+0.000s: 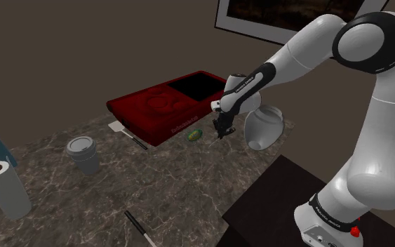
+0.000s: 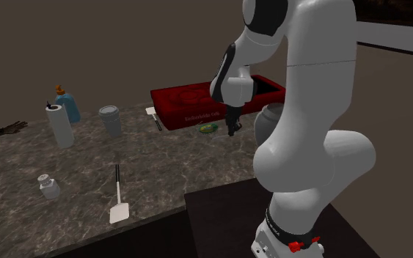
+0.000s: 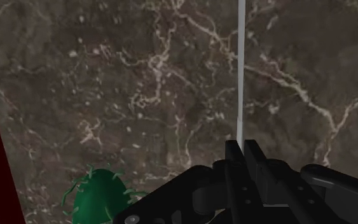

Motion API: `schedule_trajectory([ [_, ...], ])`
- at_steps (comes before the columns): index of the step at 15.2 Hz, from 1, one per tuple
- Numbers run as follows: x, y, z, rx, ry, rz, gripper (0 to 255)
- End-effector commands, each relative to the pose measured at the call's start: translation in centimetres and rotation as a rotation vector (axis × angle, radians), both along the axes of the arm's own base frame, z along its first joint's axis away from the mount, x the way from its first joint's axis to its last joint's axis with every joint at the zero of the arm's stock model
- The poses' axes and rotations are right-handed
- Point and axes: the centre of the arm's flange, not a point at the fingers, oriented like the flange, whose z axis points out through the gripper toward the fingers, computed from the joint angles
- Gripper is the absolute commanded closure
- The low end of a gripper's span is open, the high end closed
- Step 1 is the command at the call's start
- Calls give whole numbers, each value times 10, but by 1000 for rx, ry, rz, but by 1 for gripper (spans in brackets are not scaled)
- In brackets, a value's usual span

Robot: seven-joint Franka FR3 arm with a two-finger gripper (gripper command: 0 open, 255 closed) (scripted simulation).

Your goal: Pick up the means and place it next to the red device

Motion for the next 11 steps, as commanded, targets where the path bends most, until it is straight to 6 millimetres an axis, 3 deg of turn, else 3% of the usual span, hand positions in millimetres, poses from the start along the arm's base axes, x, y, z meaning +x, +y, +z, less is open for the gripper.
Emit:
schedule_trajectory([
  [1,1,0,-5,0,-1,0,255],
  [7,1,0,-5,0,-1,0,255],
  [8,1,0,-5,0,-1,0,0],
  [11,1,0,-5,0,-1,0,0],
])
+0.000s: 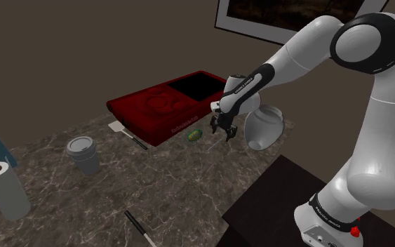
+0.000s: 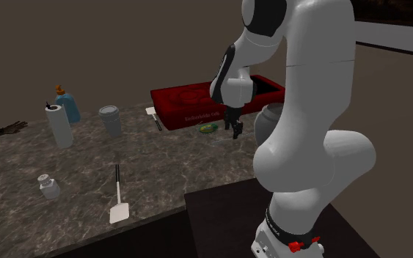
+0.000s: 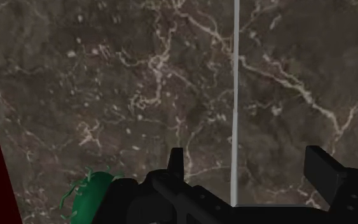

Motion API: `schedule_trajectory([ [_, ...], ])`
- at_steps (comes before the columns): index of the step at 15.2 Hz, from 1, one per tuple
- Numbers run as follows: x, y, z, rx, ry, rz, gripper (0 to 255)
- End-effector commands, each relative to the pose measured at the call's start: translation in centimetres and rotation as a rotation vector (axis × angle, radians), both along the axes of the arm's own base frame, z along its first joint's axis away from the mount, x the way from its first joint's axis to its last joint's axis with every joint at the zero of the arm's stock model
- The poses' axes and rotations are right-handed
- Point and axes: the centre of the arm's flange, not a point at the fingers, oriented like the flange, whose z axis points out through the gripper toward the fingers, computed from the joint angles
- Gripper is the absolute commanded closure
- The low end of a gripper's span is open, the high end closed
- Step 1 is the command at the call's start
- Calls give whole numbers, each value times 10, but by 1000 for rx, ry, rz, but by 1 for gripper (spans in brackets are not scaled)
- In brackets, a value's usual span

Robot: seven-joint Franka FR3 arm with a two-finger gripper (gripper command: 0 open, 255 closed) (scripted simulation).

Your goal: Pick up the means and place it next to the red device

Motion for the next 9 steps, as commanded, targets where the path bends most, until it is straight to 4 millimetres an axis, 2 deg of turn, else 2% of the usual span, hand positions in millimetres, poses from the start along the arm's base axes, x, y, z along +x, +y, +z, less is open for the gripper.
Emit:
schedule_trajectory([
  [1,0,0,0,0,0,0,0],
  [2,0,0,0,0,0,0,0],
  [6,0,-3,50,0,0,0,0],
  [9,0,-3,50,0,0,0,0],
])
